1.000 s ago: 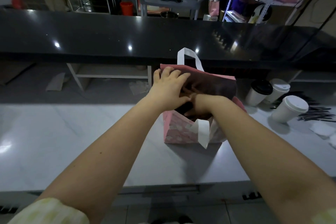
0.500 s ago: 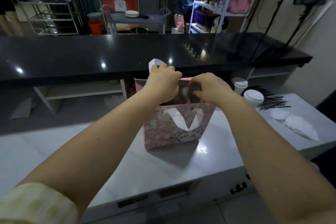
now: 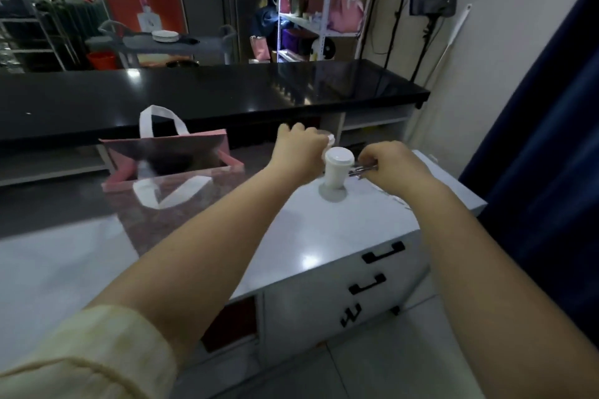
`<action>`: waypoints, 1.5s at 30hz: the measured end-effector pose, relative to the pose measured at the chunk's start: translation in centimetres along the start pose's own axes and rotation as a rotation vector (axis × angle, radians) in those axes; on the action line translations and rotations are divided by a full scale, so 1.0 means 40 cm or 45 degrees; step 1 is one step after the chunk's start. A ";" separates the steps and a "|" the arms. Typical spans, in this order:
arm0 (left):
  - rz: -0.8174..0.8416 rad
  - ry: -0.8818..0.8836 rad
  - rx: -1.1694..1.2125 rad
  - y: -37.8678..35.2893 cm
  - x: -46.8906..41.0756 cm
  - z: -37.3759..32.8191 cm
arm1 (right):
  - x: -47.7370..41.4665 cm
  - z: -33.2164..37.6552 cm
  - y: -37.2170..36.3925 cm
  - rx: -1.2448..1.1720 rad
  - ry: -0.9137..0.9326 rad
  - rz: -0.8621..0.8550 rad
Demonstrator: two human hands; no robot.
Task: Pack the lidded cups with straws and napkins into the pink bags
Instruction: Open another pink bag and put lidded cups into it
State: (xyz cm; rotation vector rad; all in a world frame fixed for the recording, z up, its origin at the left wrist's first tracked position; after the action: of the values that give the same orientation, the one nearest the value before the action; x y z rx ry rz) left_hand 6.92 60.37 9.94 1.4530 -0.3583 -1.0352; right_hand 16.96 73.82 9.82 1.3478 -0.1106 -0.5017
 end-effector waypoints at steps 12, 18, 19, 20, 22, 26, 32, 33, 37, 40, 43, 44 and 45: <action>0.233 -0.023 0.036 -0.200 0.018 -0.225 | 0.049 -0.225 -0.126 -0.120 0.055 0.166; 0.266 -0.007 0.036 -0.290 -0.038 -0.208 | -0.048 -0.236 -0.223 -0.178 0.087 0.242; 0.259 0.017 0.061 -0.305 -0.056 -0.199 | -0.073 -0.236 -0.238 -0.185 0.092 0.251; 0.253 0.039 0.083 -0.322 -0.074 -0.188 | -0.100 -0.236 -0.255 -0.191 0.096 0.262; 0.245 0.067 0.107 -0.362 -0.117 -0.162 | -0.161 -0.237 -0.285 -0.198 0.100 0.282; 0.252 0.160 0.185 -0.447 -0.210 -0.094 | -0.286 -0.242 -0.339 -0.199 0.095 0.275; 0.280 0.319 0.287 -0.548 -0.329 -0.021 | -0.445 -0.260 -0.408 -0.255 0.130 0.243; 0.285 0.353 0.297 -0.559 -0.341 -0.013 | -0.466 -0.263 -0.418 -0.256 0.134 0.229; 0.287 0.498 0.356 -0.592 -0.361 0.007 | -0.540 -0.271 -0.460 -0.234 0.135 0.270; 0.262 0.634 0.400 -0.604 -0.358 0.015 | -0.578 -0.262 -0.495 -0.268 0.179 0.374; 0.207 0.809 0.441 -0.609 -0.331 0.015 | -0.583 -0.254 -0.525 -0.346 0.272 0.455; 0.192 0.862 0.442 -0.609 -0.320 0.013 | -0.581 -0.254 -0.530 -0.368 0.309 0.473; 0.186 0.907 0.431 -0.608 -0.309 0.010 | -0.579 -0.253 -0.530 -0.390 0.351 0.482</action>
State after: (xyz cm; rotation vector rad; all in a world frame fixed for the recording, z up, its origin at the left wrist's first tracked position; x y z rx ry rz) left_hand -8.79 74.16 -7.56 1.9577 -0.1160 -0.2976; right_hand -5.98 89.57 -7.88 1.0502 -0.0566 -0.0083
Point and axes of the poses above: each hand's wrist, its own x-axis away from the middle knuckle, its own y-axis out of the back of the hand, z = x × y, the point moved 5 cm from there along -x, towards the middle knuckle, and after that the axes turned 3 degrees about -z, right-handed, at the moved point
